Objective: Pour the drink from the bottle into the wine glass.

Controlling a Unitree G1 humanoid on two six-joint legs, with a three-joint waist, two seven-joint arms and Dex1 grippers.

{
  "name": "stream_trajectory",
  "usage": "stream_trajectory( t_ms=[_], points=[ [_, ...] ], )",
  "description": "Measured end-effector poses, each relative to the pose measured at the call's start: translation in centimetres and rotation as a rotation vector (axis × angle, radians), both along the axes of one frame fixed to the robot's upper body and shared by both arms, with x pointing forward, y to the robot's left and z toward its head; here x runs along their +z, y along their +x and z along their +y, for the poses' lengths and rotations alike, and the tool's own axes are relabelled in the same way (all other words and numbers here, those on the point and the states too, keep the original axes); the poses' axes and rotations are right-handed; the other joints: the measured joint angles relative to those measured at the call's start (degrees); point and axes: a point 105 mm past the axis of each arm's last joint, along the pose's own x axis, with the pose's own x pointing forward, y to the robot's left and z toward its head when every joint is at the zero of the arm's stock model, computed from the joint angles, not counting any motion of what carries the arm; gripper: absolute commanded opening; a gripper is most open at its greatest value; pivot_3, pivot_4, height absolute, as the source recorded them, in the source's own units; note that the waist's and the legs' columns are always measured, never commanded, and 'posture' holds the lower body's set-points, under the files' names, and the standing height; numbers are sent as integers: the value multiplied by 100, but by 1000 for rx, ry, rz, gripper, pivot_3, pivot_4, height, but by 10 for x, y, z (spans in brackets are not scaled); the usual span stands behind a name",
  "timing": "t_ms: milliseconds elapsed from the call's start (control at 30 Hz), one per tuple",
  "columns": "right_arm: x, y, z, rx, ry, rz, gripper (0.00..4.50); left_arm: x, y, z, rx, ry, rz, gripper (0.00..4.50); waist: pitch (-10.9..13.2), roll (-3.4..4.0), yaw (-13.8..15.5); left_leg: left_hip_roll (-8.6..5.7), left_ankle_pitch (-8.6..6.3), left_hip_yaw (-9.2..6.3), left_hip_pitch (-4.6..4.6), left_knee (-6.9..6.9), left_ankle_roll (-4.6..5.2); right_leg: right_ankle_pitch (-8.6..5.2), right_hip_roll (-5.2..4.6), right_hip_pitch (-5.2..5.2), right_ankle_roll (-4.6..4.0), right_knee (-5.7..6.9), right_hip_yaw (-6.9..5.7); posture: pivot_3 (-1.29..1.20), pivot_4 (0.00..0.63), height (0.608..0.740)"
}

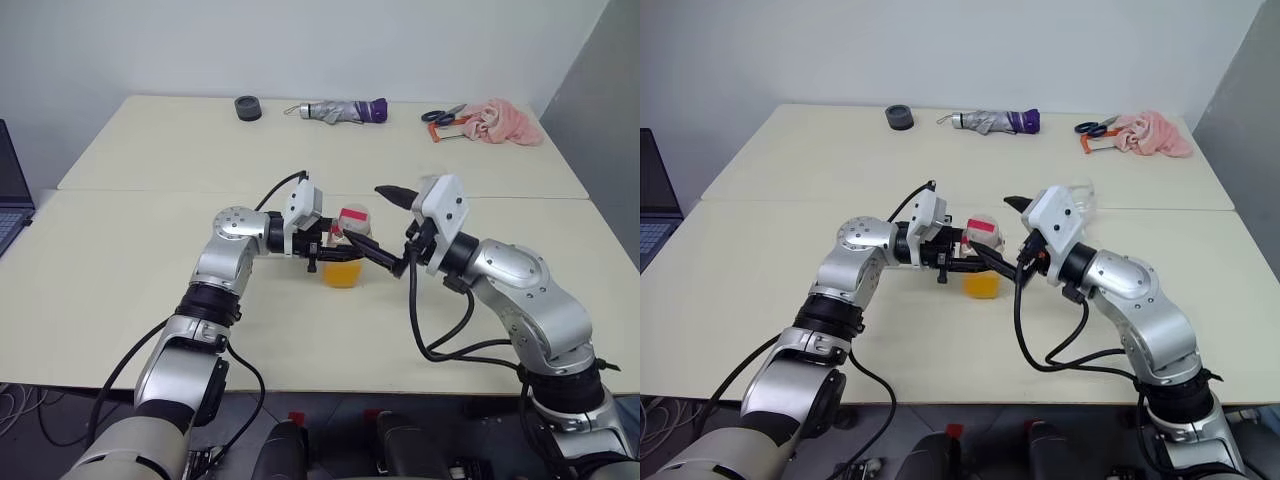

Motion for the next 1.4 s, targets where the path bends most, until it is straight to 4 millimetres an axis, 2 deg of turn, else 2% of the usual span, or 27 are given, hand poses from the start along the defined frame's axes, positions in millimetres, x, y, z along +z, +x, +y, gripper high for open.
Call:
stream_trajectory(
  t_ms=[533, 1400],
  points=[
    [6, -3, -2, 9, 27, -1, 4500, 0, 0, 0, 1, 1, 0, 1716, 0, 0, 0, 0, 0, 0, 0, 0, 0, 0, 0, 0, 0, 0, 0, 0, 150, 740],
    [-1, -1, -9, -16, 9, 14, 4500, 0, 0, 1, 0, 3, -1, 1715, 0, 0, 0, 0, 0, 0, 0, 0, 0, 0, 0, 0, 0, 0, 0, 0, 150, 740]
  ],
)
